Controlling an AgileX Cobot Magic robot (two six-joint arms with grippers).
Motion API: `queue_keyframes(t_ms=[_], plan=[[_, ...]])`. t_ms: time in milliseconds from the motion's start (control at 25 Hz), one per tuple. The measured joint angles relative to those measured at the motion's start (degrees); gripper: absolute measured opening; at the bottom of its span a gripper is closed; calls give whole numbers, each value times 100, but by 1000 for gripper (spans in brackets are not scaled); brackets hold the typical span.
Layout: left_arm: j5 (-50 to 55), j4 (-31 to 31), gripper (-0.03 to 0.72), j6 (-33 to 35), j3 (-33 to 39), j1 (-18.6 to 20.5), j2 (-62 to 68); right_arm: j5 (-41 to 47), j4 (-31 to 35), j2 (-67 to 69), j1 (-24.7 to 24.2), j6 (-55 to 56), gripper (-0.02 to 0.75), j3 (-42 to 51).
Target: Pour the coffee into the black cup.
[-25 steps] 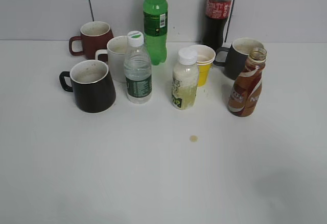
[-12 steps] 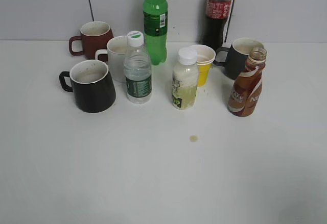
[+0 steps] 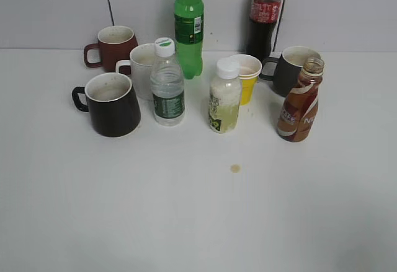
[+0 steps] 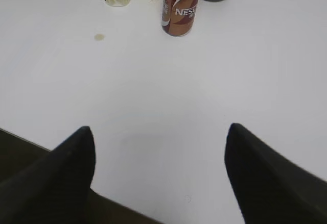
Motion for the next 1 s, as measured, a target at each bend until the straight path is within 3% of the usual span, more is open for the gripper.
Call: queue_keyframes(t_ms=[440,560,760,1000], plan=[[0,0,252,0,0,15,0,-4,0,0,0,0,592,0],[-5,0,252,0,0,264,-122,-4,11,0,-114,0,592,0],[-5,0,252,0,0,795,-546,-4,16,-39,-997,0,592,0],[-11,6,252,0,0,892,-846,-4,16,-554,-1936,7,591,0]])
